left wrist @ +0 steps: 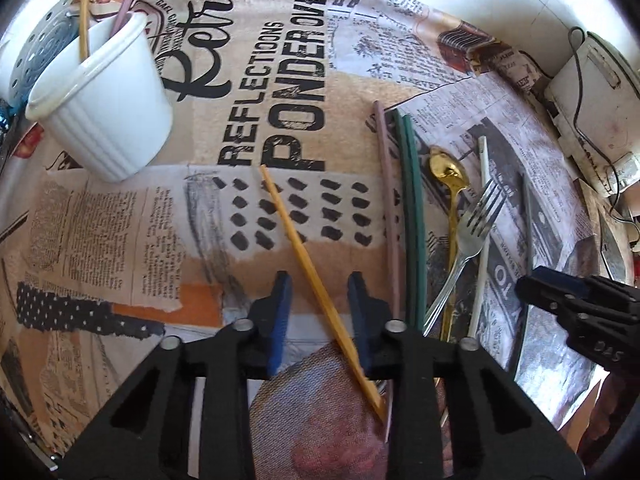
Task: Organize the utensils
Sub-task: 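Grasp a yellow chopstick with the left tool while the right tool grasps a grey metal rod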
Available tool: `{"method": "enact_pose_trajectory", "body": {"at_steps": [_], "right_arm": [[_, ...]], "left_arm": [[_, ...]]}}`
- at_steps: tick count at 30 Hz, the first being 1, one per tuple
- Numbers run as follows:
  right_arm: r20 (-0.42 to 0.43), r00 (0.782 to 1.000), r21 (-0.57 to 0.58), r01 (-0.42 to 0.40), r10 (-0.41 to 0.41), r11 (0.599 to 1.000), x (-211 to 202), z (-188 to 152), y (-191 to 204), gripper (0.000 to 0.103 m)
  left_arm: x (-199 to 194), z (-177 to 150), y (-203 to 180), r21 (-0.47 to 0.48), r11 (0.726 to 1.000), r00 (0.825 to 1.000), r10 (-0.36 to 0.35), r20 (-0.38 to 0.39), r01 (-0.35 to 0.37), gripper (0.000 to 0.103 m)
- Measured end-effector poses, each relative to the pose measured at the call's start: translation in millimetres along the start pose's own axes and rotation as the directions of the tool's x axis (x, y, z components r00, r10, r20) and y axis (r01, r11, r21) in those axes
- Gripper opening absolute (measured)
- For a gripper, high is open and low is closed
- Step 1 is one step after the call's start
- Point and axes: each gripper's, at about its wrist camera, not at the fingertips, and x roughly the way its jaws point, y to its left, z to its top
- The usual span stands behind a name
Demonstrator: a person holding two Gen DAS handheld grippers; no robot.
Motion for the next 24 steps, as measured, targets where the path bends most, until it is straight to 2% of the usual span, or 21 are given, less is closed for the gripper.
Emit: {"method": "enact_pose_trajectory", "body": {"at_steps": [2,4,7,11,15,21,24], "right_arm": [[0.017,1.0,-0.013,0.013,-0.013,1.0,0,0,2,0.029],[0.031,0.999,-0.036,0.036,-0.034,0.999,0,0,5,0.021],[0.038,0.997,-0.076,0.071,-0.068,0.995,0,0,6,0.01],[0.017,0.999,-0.076,0.039,-0.038,0.996,-2,3,-3,0.009],[0.01,0.999,-0.068,0.053,-0.052,0.996,-5,2,-13,0.007],[-0.006,0.998,-0.043,0.067,-0.067,0.997,-11,2,-31,0.007],[-0.006,0.998,-0.018,0.059,-0.059,0.998,-12,5,-36,0.007]], "left_arm": [[3,4,-2,0.002,1.0,1.0,-0.007,0.002,0.007,0.018],[6,9,-3,-0.001,1.0,1.0,-0.019,0.001,0.019,0.007],[9,17,-3,0.001,0.999,0.999,-0.048,0.0,0.048,0.005],[13,27,-1,0.027,0.998,0.998,-0.062,-0.014,0.062,0.003],[10,26,8,0.044,0.997,0.997,-0.064,-0.036,0.065,0.003],[0,10,16,0.068,0.996,0.995,-0.046,-0.085,0.052,0.003],[-5,-1,14,0.087,0.996,0.995,-0.021,-0.099,0.03,0.009]]}}
